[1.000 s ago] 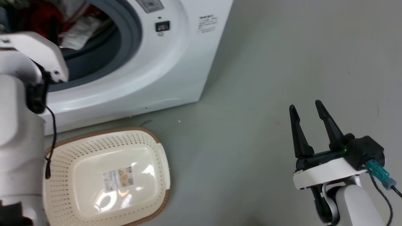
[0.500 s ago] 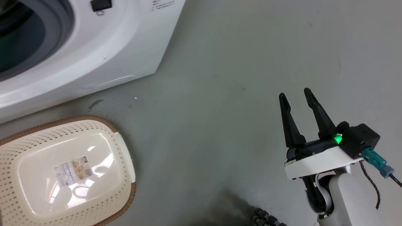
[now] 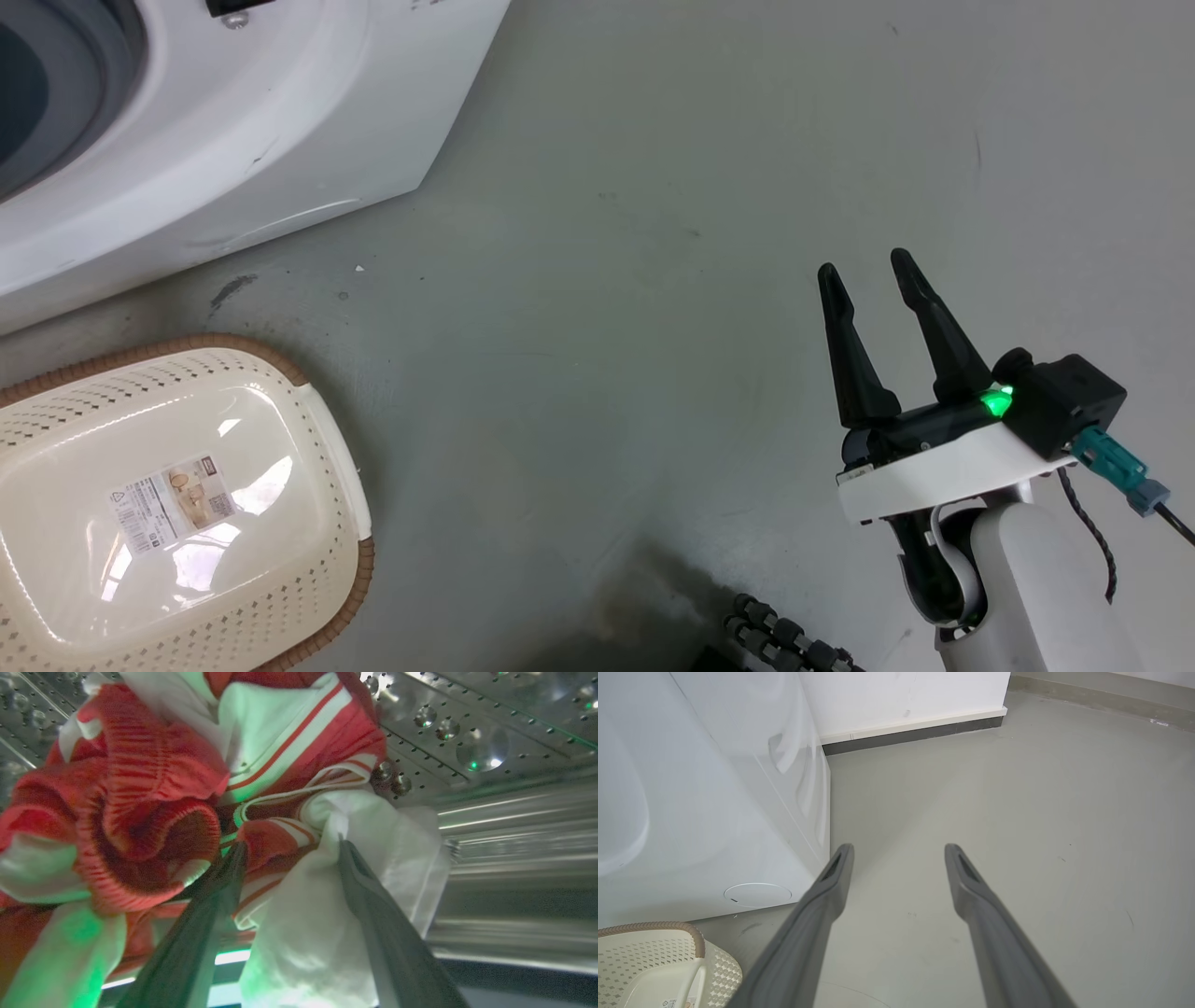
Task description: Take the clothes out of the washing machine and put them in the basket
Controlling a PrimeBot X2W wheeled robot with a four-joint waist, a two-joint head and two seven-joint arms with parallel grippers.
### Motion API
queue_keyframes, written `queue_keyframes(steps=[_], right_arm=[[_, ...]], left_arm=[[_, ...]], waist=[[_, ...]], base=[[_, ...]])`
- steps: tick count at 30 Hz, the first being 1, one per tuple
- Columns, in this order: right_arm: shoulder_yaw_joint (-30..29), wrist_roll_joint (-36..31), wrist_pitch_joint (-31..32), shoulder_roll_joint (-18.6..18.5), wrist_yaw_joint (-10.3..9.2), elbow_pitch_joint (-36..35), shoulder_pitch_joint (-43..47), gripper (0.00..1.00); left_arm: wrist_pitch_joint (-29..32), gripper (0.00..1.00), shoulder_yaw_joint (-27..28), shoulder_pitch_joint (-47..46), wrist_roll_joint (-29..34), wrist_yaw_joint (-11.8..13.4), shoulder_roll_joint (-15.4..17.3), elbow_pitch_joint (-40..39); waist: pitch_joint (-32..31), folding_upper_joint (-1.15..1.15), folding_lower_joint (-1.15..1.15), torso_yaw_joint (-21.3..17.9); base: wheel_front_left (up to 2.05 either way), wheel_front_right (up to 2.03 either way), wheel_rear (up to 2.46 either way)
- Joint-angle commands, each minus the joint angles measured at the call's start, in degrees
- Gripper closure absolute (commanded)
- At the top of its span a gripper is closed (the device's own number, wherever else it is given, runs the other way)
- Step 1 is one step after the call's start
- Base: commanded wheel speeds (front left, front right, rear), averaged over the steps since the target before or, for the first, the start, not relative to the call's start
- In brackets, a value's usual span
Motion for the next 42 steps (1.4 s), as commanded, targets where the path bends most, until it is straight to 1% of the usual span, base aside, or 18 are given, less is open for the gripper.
queue_keyframes(steps=[1,2,3,4,5,7,10,13,15,20,23,28,29,38,42], right_arm=[[0.1,0.1,-0.1,0.1,-0.04,0.0,-0.9,0.0],[0.1,0.2,-0.1,0.1,-0.04,0.0,-1.0,0.0],[0.1,0.2,-0.1,0.1,-0.04,0.0,-1.2,0.0],[0.1,0.3,-0.1,0.1,-0.04,-0.1,-1.2,0.0],[0.1,0.3,-0.1,0.1,-0.04,-0.1,-1.2,0.0],[0.0,0.3,-0.1,0.1,-0.04,-0.2,-1.3,0.0],[-0.2,0.4,-0.1,0.1,-0.04,-0.1,-1.3,0.0],[-0.4,0.3,-0.1,0.1,-0.04,0.2,-1.3,0.0],[-0.5,0.1,-0.1,0.1,-0.04,0.3,-1.1,0.0],[-1.5,-1.0,-0.1,0.1,-0.04,0.4,-0.9,0.0],[-2.3,-1.5,-0.1,0.1,-0.04,0.4,-0.5,0.0],[-2.7,-2.7,-0.1,0.1,-0.04,0.6,0.5,0.0],[-2.7,-2.7,-0.1,0.1,-0.04,0.6,0.5,0.0],[-4.1,-4.6,-0.1,0.0,-0.04,1.8,3.6,0.0],[-5.0,-5.5,-0.1,0.0,-0.04,2.1,5.4,0.0]], left_arm=[[1.1,0.28,0.0,1.0,-0.4,0.7,-0.2,-0.9],[2.3,0.61,0.0,1.5,-0.6,0.8,-0.4,-1.3],[3.6,0.72,-0.1,2.1,-0.9,1.0,-0.7,-1.6],[4.4,0.91,0.0,2.6,-0.9,1.3,-0.8,-2.3],[5.3,1.0,0.0,3.0,-1.1,1.6,-0.9,-2.8],[6.1,1.0,0.2,3.7,-1.3,2.1,-0.9,-4.2],[4.6,1.0,0.4,4.4,-1.0,2.7,-0.5,-6.9],[1.4,1.0,0.6,5.4,-0.6,3.7,-0.4,-8.9],[-1.3,1.0,0.4,6.4,-0.3,3.4,-0.4,-9.7],[-9.6,1.0,0.9,8.7,-0.8,4.2,-1.7,-10.0],[-15.0,1.0,1.3,10.6,-1.6,4.4,-3.4,-8.9],[-23.9,1.0,1.7,13.6,-2.4,4.5,-5.2,-5.6],[-23.9,1.0,1.7,13.6,-2.4,4.5,-5.2,-5.6],[-42.4,1.0,2.2,19.4,-3.2,4.1,-8.6,1.3],[-49.1,1.0,1.8,20.8,-3.4,3.7,-10.0,4.1]], waist=[[0.1,0.0,-0.01,0.0],[0.1,0.0,-0.01,0.0],[0.1,0.0,-0.01,0.0],[0.1,0.0,-0.01,0.0],[0.1,0.0,-0.01,0.0],[0.0,0.0,-0.01,-0.1],[-0.2,0.0,-0.01,-0.2],[-0.7,0.0,-0.01,-0.2],[-1.3,0.0,-0.01,-0.1],[-3.3,0.0,-0.01,0.7],[-4.7,0.0,-0.01,1.5],[-7.8,0.0,-0.01,2.7],[-7.8,0.0,-0.01,2.7],[-16.4,0.0,-0.01,5.7],[-20.3,0.0,-0.01,7.7]], base=[[0.0,0.0,0.0],[0.0,0.0,0.0],[0.0,0.0,0.0],[0.0,0.0,0.0],[0.0,0.0,0.0],[0.0,0.0,0.0],[0.0,0.0,0.0],[0.0,0.0,0.0],[0.0,0.0,0.0],[0.0,0.0,0.0],[0.0,0.0,0.0],[0.0,0.0,0.0],[0.0,0.0,0.0],[0.0,0.0,0.0],[0.0,0.0,0.0]])
